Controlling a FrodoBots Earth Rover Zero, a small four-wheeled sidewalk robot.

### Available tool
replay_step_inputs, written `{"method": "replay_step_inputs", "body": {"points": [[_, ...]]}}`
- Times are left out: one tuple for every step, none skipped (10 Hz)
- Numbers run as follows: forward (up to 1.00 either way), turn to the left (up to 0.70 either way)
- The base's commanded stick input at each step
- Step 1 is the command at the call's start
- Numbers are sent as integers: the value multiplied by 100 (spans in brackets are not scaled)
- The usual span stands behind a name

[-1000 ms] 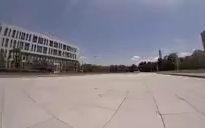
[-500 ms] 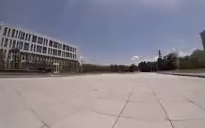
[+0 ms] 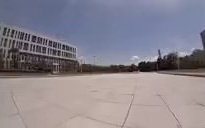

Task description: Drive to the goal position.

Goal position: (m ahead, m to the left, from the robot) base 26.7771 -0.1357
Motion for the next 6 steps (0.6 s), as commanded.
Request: {"method": "replay_step_inputs", "body": {"points": [[50, 0], [50, 0], [50, 0], [50, 0], [50, 0], [50, 0]]}}
